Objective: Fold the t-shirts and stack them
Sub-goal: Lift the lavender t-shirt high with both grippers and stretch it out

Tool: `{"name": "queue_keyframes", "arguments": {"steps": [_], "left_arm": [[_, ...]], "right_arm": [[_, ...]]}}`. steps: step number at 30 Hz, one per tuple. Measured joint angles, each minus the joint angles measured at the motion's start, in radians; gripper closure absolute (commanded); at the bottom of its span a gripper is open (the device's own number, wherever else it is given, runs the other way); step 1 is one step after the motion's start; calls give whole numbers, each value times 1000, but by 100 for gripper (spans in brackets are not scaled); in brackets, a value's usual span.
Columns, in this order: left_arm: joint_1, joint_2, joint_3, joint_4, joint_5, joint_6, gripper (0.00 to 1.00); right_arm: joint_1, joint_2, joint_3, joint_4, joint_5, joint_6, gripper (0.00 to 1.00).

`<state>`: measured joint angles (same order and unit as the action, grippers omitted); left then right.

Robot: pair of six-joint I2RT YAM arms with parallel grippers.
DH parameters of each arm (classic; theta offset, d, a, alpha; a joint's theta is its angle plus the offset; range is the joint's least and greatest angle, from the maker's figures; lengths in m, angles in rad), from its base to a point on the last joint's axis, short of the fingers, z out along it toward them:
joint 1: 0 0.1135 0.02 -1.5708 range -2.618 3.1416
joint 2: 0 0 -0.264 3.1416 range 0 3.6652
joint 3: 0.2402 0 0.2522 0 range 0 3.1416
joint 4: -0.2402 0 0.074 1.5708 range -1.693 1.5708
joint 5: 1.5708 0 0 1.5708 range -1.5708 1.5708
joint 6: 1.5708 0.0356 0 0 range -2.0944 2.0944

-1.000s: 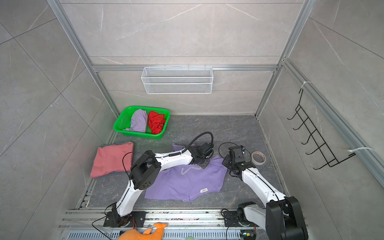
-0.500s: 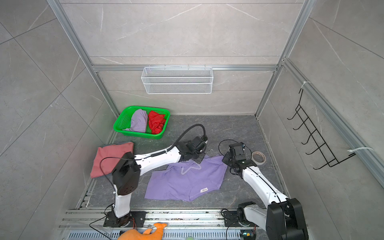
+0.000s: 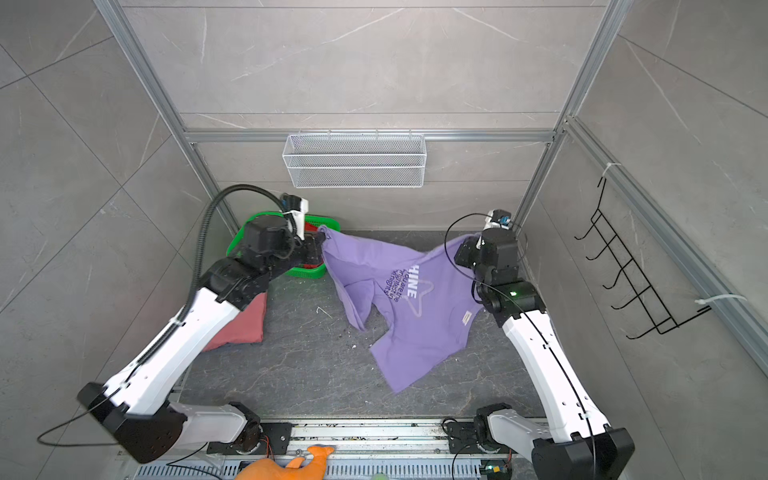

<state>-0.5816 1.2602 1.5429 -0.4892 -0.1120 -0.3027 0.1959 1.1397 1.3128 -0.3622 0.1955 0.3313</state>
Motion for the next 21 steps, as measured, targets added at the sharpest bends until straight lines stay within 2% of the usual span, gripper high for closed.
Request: {"name": "queue_keyframes", "arguments": {"steps": [10,15,21], "left_arm": [[-8,-428,-103,0,11,-16,100],[-8,-509,-105,-4,40,-39,100],[-8,-488,-107,4,69,-93,100]], "right_arm": [[0,-167,248,-2,55,-249,94],[0,-225,356,-9,55,-352,93],[0,-174,495,-19,40,-434,93]]}}
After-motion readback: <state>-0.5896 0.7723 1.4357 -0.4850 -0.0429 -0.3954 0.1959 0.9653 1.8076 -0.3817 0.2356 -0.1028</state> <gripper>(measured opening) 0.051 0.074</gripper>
